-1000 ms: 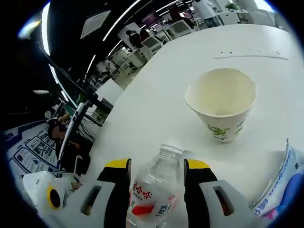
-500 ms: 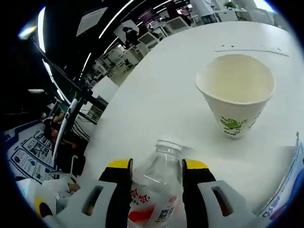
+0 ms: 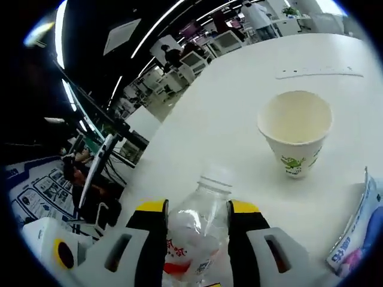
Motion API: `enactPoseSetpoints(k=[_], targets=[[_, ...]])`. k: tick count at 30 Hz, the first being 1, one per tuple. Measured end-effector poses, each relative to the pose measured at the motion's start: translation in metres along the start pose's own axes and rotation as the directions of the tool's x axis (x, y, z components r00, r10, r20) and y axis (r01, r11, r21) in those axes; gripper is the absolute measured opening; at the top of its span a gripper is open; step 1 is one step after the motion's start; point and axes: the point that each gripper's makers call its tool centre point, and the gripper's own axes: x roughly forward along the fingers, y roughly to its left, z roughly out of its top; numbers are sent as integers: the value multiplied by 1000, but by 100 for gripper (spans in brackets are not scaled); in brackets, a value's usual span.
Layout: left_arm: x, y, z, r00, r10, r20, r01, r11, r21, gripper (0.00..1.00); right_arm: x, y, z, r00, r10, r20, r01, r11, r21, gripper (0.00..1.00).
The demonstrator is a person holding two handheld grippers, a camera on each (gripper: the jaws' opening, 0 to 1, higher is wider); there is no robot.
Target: Arrange the tabletop items into an orderly group along one side of the table until the central work area is clear of visible clutter.
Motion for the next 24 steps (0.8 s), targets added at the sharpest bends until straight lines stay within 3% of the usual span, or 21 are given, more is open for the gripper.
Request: enactPoseSetpoints(k=[5, 10, 19, 24], targets=[[-8, 1, 19, 999, 10, 52, -12, 999, 47, 37, -9, 12, 18, 998, 0, 55, 5, 995, -100, 36], [-11, -3, 33, 996, 7, 92, -13, 998, 63, 37, -16, 16, 29, 996, 1, 87, 11, 990, -139, 36], [-14, -3, 38, 992, 7, 127, -18, 996, 88, 38, -32, 28, 30, 993, 1, 116, 19, 985, -170, 36], [-23, 0, 46, 984, 27, 177, -46, 993, 105, 37, -38, 40, 42, 988, 23, 154, 22, 960, -280, 35]])
